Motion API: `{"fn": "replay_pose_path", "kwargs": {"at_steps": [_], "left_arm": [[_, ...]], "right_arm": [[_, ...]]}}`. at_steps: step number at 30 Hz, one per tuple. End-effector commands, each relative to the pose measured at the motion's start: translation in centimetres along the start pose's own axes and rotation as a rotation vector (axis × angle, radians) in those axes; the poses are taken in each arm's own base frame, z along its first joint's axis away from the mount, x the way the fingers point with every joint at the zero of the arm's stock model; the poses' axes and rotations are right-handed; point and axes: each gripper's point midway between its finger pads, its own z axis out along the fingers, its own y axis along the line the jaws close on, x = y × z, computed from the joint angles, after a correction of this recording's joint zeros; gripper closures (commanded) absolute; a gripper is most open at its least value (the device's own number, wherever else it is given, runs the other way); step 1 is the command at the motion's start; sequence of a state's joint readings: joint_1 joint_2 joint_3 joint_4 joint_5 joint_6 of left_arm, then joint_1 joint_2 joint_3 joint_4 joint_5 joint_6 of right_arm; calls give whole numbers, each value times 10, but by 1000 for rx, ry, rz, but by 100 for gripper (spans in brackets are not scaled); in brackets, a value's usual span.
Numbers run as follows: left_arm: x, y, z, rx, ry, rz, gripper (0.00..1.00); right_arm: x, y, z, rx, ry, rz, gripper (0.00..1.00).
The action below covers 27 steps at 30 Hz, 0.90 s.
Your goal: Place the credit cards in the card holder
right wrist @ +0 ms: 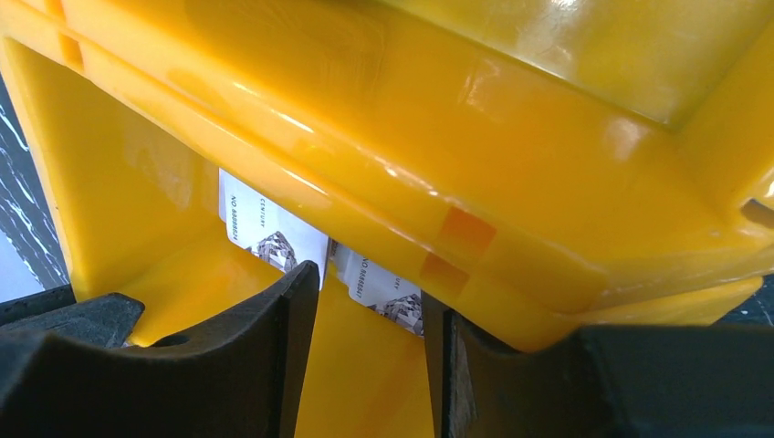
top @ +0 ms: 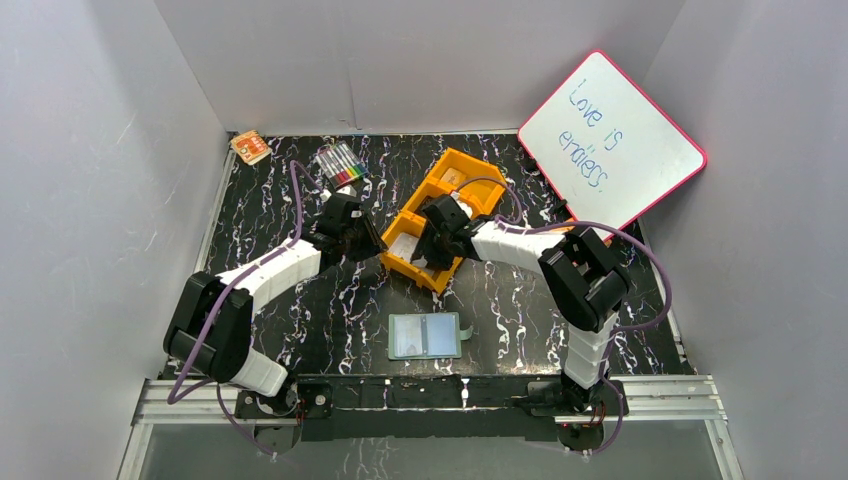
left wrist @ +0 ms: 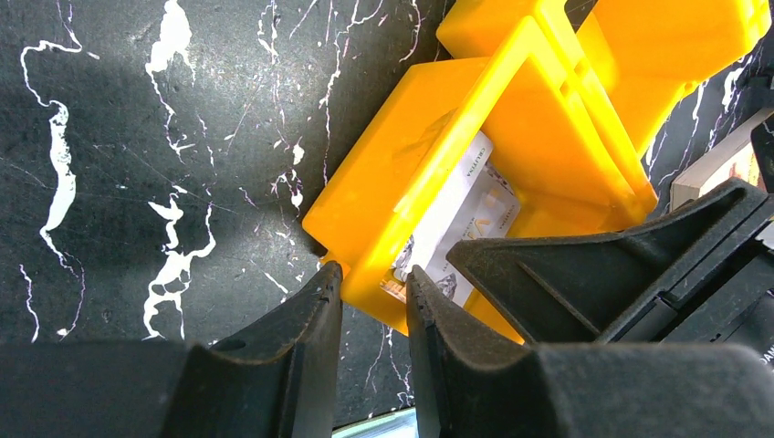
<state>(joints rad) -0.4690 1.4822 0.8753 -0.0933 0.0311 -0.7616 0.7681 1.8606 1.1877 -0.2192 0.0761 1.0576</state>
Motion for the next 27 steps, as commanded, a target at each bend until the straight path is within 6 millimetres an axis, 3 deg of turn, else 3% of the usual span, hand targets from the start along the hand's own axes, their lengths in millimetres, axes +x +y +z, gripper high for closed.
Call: {"fn": "replay_pose_path", "kwargs": {"at_steps": [1,9,17,27], "left_arm": [[21,7,-7,-2,68,41,100],[27,14,-5,-29,85,14,100],[29,7,-7,1,96,-25,100],[36,6,-9,13,115,-69,100]], "right_arm": [[-7,3,9,-5,-27,-10,50],[-9,-1,-1,-26,-61,-13,59],[-26,25,-17,-115,-125,11,32],[-26,23,2,-20,-84,-27,32]]}}
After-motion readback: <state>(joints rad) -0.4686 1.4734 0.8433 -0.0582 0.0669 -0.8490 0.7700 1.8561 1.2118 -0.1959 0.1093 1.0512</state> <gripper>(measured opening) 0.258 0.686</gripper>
